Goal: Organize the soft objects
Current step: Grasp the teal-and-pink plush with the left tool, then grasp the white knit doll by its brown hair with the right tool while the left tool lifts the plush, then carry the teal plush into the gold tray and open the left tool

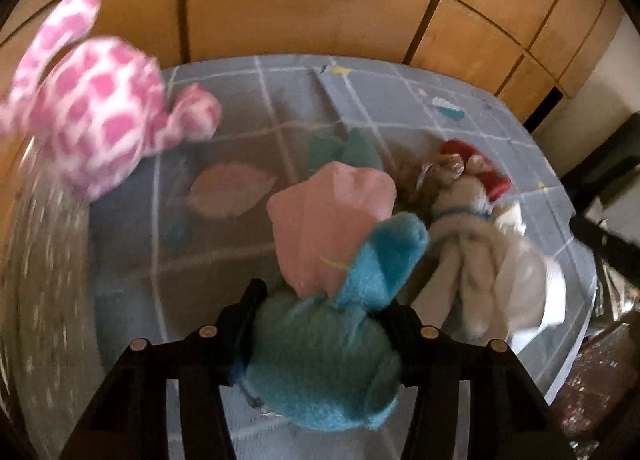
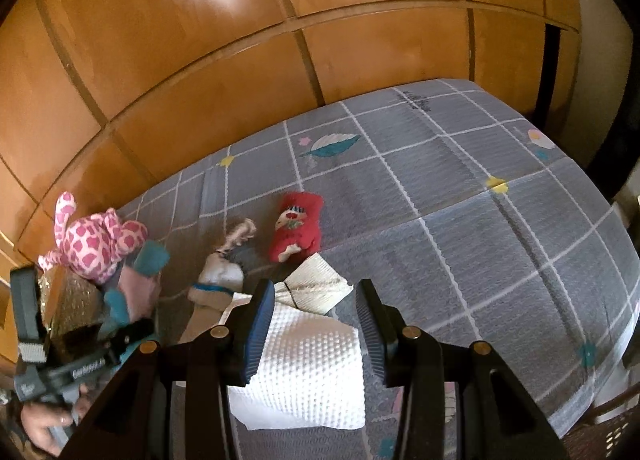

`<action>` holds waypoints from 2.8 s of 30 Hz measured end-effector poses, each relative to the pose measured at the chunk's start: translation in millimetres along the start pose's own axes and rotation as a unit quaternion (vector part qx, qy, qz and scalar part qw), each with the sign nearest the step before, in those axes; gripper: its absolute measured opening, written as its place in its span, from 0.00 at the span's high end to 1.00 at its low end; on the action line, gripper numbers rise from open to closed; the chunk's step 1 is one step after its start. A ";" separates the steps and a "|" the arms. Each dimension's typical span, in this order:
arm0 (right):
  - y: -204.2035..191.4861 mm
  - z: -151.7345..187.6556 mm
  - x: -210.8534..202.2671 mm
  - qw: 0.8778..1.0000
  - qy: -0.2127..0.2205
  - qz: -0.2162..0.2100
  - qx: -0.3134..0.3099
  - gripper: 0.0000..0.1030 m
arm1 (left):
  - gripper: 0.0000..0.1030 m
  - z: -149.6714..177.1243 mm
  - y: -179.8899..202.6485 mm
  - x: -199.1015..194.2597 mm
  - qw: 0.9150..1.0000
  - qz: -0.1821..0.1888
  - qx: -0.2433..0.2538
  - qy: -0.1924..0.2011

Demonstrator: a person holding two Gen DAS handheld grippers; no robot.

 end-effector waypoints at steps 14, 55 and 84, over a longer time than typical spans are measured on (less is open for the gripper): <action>-45.4 -4.1 12.6 0.988 -0.064 -0.133 0.051 0.59 | 0.45 23.4 -11.5 -3.2 1.000 0.008 -0.021 0.017; -97.4 -11.9 132.0 0.989 -0.128 -0.071 0.028 0.96 | 0.48 -121.9 -185.8 -238.0 0.957 -0.136 -0.148 0.208; -130.2 -3.4 119.1 0.987 -0.070 0.087 -0.116 0.94 | 0.48 188.1 -306.7 -346.2 0.883 -0.231 -0.327 0.245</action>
Point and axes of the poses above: each gripper's, at about its wrist camera, not at the fingertips, and x roughly the way its jaws point, y to its right, z to its underside, the point moved 9 cm from there along x, roughly the way its jaws point, and after that the axes turned 11 degrees about z, right-handed, at the moved point
